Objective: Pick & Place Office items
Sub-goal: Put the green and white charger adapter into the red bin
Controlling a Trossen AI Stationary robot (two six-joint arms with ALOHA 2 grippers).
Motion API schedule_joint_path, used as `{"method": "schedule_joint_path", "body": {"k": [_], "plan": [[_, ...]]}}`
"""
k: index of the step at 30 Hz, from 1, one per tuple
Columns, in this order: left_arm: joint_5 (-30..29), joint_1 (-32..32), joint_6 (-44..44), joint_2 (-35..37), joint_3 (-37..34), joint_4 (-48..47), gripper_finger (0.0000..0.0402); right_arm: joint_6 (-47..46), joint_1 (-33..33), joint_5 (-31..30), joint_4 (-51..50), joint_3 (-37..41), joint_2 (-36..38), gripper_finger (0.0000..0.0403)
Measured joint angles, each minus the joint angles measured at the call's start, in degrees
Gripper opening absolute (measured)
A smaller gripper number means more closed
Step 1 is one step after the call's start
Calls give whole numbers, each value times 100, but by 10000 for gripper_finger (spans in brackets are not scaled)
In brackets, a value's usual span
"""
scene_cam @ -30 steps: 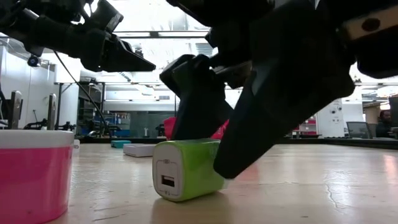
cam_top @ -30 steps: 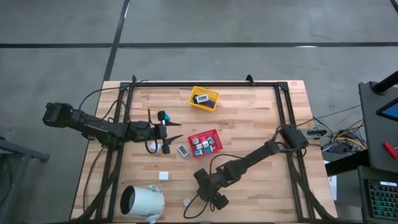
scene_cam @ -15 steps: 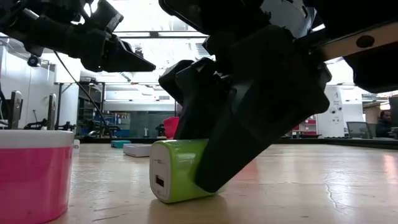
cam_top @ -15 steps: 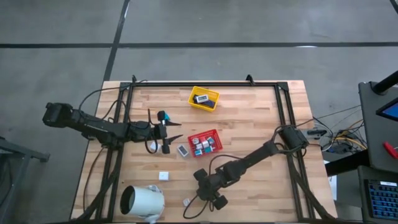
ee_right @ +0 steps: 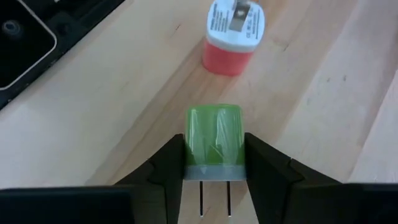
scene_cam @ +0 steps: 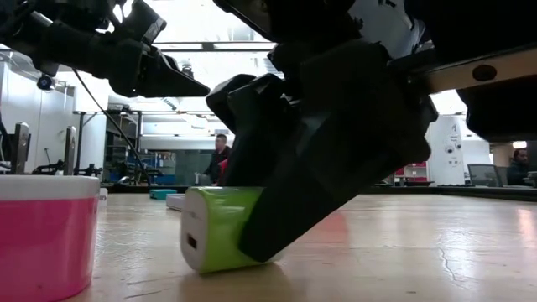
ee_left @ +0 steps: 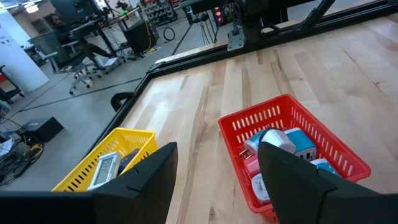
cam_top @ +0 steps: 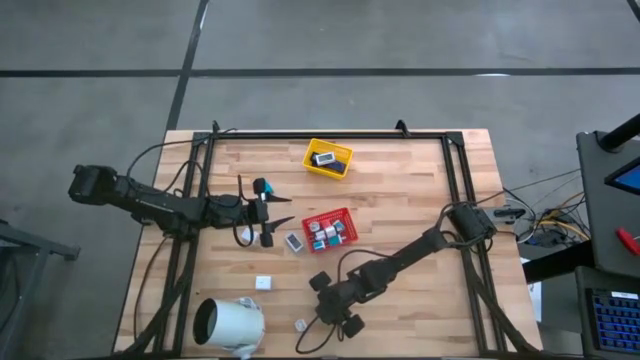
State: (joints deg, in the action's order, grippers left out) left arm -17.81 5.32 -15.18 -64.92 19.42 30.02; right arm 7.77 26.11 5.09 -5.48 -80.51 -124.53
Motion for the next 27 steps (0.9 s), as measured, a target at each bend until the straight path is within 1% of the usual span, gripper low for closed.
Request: {"method": "schedule_joint_path", "body": {"k": [8, 18, 22, 27], "plan": [[3, 0, 0, -1, 0, 0, 227, 137, -22, -95, 1167, 412, 43, 127], [22, 0, 0, -1, 0, 0, 227, 386, -94, -441, 2509, 1104, 511, 127], [20, 0, 1, 2, 0, 2, 227, 446, -182, -525, 3331, 1563, 750, 127], [20, 0, 18, 2, -6, 59, 227, 427, -361, -518, 4755, 2266, 1052, 127]]}}
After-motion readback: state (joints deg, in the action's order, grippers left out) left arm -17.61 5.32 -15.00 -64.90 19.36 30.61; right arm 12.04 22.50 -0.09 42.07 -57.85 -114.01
